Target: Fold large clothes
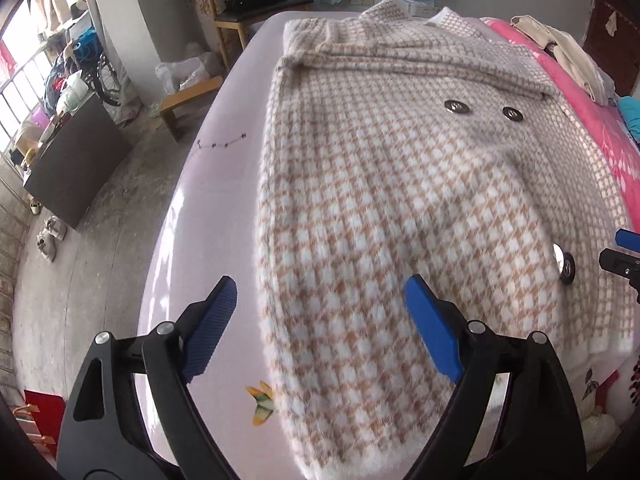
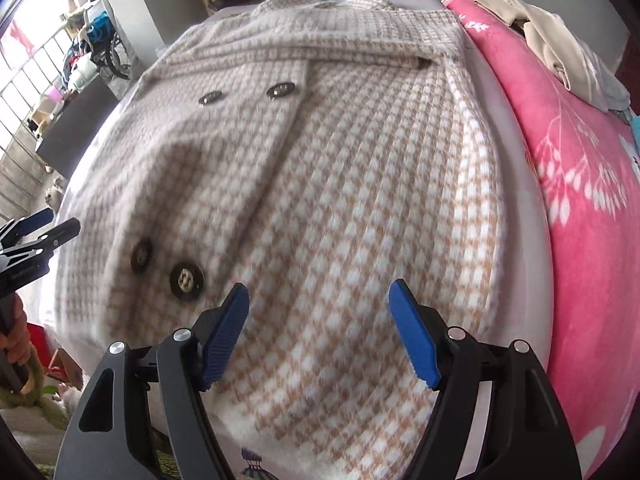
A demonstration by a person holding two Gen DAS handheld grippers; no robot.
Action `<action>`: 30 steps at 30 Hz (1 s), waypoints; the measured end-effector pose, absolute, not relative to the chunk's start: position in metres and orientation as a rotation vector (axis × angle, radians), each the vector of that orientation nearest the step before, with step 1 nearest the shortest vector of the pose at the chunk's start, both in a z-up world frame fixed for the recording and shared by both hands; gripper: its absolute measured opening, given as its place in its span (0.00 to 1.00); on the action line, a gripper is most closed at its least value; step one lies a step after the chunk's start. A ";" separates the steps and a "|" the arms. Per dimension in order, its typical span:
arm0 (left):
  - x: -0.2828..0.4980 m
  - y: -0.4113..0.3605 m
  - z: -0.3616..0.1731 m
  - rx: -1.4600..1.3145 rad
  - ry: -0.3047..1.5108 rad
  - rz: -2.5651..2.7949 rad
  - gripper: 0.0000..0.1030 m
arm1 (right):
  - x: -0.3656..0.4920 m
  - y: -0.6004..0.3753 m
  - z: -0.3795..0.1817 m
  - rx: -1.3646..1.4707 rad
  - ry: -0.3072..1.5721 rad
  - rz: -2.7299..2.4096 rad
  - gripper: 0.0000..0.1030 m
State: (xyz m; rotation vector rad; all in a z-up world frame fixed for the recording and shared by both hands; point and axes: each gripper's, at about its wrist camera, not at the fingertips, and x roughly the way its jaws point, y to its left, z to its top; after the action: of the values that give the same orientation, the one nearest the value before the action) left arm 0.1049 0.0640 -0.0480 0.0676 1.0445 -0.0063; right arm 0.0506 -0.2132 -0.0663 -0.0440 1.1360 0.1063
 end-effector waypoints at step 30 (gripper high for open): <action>0.100 0.060 -0.073 0.005 1.105 0.057 0.93 | 0.045 -0.214 -0.094 -0.101 1.164 0.038 0.94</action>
State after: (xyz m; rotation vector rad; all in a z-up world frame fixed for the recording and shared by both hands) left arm 0.0995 0.0603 -0.0725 0.0050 1.1048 0.0574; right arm 0.0445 -0.2144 -0.0945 -0.1012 1.1637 0.0384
